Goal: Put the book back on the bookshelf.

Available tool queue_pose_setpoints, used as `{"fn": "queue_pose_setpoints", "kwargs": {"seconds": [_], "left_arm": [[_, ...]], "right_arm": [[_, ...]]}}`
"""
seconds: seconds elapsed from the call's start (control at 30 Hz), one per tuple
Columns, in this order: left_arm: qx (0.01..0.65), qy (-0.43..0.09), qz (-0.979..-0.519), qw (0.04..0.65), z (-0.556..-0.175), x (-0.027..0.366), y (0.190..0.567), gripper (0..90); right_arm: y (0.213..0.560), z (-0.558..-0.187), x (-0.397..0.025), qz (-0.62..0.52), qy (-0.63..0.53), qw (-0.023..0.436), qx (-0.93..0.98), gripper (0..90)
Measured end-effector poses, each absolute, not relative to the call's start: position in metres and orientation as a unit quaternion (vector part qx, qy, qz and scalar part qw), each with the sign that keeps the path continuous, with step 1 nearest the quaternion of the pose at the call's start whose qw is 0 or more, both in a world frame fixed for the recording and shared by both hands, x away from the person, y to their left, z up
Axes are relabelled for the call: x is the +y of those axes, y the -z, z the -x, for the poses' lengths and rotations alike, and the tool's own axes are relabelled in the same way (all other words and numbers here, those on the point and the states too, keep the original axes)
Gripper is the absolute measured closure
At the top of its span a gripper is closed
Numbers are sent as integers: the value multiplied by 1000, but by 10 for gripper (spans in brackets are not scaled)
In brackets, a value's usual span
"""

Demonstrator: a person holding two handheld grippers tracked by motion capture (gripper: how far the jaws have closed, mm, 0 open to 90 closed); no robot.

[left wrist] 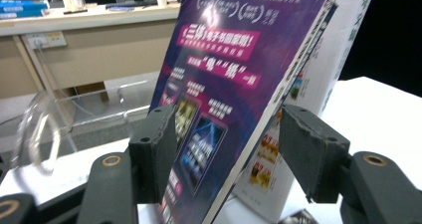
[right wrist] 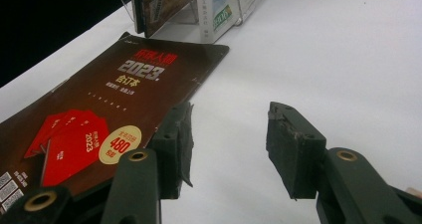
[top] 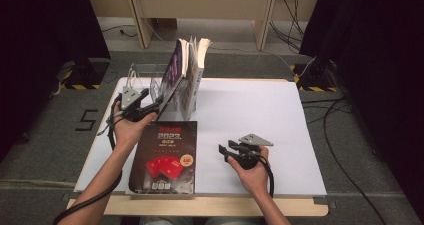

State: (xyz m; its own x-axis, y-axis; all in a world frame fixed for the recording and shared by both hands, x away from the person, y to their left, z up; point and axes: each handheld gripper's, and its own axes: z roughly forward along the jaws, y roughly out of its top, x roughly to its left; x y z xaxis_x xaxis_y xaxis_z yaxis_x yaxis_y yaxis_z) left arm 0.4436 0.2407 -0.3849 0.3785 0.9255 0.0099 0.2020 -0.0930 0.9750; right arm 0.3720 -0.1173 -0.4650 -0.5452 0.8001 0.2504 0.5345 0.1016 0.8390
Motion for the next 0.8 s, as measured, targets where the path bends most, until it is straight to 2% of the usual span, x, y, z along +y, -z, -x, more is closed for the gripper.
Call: {"fn": "queue_pose_setpoints", "kwargs": {"seconds": [0.33, 0.47, 0.8], "left_arm": [[452, -340, -653, 503, -432, 261, 396, 393], [455, -338, -661, 493, -429, 266, 403, 449], [473, -328, -662, 480, -416, 281, 420, 446]], "right_arm": [[464, -372, -116, -458, -489, 136, 730, 535], [464, -371, -116, -457, -489, 135, 730, 535], [464, -371, -114, -458, -489, 134, 730, 535]]}}
